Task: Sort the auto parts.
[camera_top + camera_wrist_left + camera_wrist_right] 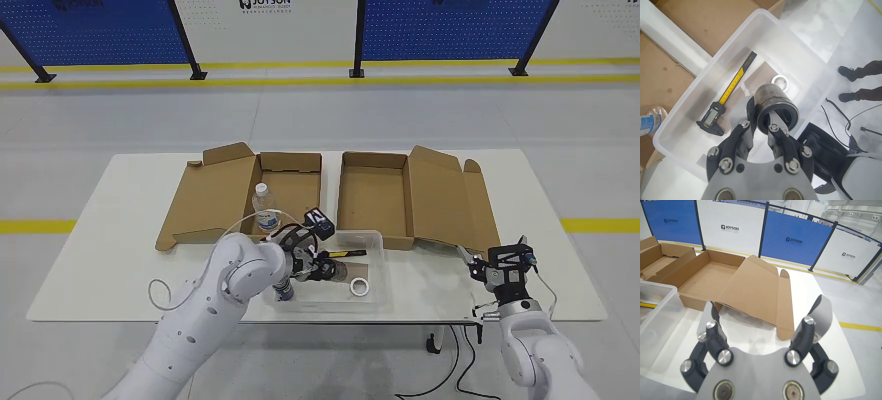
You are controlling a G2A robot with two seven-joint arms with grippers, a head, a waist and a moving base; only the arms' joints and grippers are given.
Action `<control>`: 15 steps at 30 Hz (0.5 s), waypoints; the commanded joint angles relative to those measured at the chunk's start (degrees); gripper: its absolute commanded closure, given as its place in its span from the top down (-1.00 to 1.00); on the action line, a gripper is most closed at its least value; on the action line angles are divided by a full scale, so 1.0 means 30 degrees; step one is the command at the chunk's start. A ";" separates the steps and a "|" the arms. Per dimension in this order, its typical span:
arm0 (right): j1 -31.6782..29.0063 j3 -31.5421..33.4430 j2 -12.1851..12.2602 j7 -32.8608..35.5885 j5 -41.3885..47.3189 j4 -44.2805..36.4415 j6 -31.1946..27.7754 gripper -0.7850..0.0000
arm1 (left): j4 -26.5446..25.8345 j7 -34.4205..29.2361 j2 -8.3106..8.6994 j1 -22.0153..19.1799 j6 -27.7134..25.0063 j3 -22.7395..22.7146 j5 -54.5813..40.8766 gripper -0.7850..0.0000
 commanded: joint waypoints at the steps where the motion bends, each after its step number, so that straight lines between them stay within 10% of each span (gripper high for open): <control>1: 0.0000 0.0000 0.0000 0.0000 0.0000 0.0000 0.0000 1.00 | -0.0346 -0.0099 0.0050 0.0056 0.0003 -0.0081 -0.0033 -1.00; 15: 0.0000 0.0000 0.0000 0.0000 0.0000 0.0000 0.0000 1.00 | -0.1116 0.1495 0.0262 0.0242 0.0721 -0.1036 -0.0550 -1.00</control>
